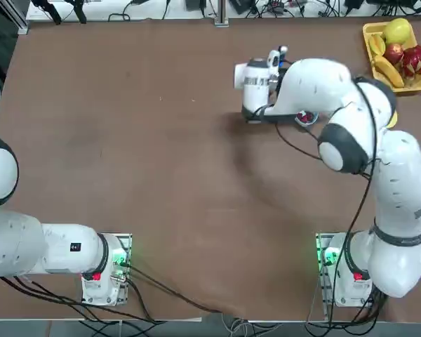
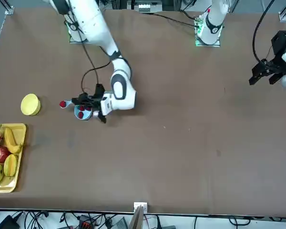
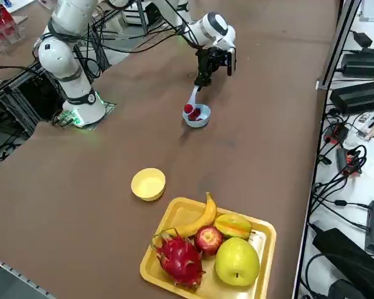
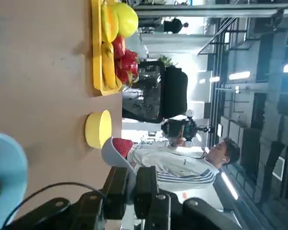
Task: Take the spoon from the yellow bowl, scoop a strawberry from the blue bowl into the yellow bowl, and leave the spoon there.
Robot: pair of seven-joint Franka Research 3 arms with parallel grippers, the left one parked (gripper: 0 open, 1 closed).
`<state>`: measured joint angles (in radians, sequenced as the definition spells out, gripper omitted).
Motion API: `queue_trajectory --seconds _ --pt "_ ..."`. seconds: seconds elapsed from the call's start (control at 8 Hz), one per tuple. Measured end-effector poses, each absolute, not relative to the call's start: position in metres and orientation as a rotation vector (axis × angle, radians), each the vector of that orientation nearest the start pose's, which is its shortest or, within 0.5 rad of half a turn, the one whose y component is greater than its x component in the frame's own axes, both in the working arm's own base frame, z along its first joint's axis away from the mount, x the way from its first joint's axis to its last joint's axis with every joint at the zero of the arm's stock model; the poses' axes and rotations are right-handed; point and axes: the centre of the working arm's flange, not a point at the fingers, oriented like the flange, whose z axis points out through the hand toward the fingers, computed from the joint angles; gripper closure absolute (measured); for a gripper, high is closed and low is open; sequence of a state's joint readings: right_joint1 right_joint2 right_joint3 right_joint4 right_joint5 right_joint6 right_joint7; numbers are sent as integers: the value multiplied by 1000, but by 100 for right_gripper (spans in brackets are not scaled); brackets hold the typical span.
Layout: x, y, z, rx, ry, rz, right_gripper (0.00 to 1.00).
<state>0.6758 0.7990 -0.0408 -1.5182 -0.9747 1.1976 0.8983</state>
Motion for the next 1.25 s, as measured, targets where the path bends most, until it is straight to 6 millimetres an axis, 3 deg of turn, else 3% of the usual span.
queue_trajectory --seconds 0.25,0.62,0.88,1.25 --pt "568 210 230 1717 -49 -35 89" --pt "562 108 239 1780 -12 -89 89" --pt "553 67 238 1827 34 -162 89" --pt "546 25 223 1870 135 -300 89"
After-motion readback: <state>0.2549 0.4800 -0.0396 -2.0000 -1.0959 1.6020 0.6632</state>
